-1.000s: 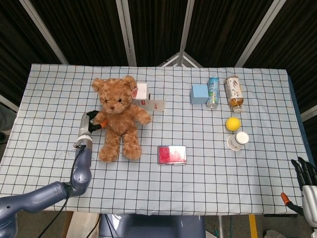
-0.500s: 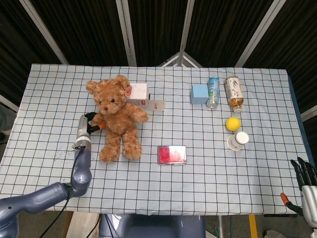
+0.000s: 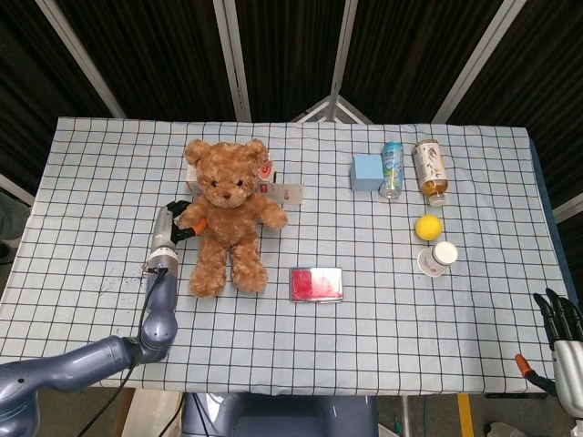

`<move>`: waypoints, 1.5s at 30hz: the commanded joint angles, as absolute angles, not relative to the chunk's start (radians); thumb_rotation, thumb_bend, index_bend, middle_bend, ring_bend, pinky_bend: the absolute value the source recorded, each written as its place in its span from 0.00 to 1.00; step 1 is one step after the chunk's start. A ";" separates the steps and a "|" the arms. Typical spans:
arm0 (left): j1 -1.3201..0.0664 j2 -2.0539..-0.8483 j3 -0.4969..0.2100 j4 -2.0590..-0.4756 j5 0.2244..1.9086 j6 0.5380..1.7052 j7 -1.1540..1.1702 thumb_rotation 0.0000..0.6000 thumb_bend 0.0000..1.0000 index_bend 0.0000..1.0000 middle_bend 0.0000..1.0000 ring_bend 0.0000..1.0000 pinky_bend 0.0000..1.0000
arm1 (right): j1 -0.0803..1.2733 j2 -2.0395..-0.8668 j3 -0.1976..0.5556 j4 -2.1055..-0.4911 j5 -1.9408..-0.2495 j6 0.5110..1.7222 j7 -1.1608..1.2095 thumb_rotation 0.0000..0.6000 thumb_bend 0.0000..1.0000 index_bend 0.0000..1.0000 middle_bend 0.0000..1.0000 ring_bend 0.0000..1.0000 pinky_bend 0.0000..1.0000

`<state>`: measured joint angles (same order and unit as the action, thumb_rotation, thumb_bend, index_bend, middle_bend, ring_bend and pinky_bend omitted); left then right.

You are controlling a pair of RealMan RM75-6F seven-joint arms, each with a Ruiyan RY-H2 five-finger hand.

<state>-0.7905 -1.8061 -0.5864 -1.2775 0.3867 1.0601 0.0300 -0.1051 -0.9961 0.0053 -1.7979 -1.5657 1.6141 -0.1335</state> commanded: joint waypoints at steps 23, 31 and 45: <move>-0.727 -1.778 -0.555 -1.330 0.563 1.053 -0.041 1.00 0.32 0.00 0.00 0.00 0.00 | -0.108 -0.988 0.004 -1.809 -1.561 1.614 -0.132 1.00 0.22 0.04 0.06 0.07 0.00; -0.658 -1.691 -0.560 -1.398 0.555 1.083 -0.037 1.00 0.32 0.00 0.00 0.00 0.00 | -0.109 -0.986 0.001 -1.816 -1.564 1.614 -0.134 1.00 0.22 0.04 0.06 0.07 0.00; -0.462 -1.433 -0.433 -1.621 0.745 1.076 -0.059 1.00 0.31 0.04 0.00 0.00 0.00 | -0.111 -0.983 0.004 -1.819 -1.559 1.617 -0.132 1.00 0.22 0.05 0.06 0.07 0.00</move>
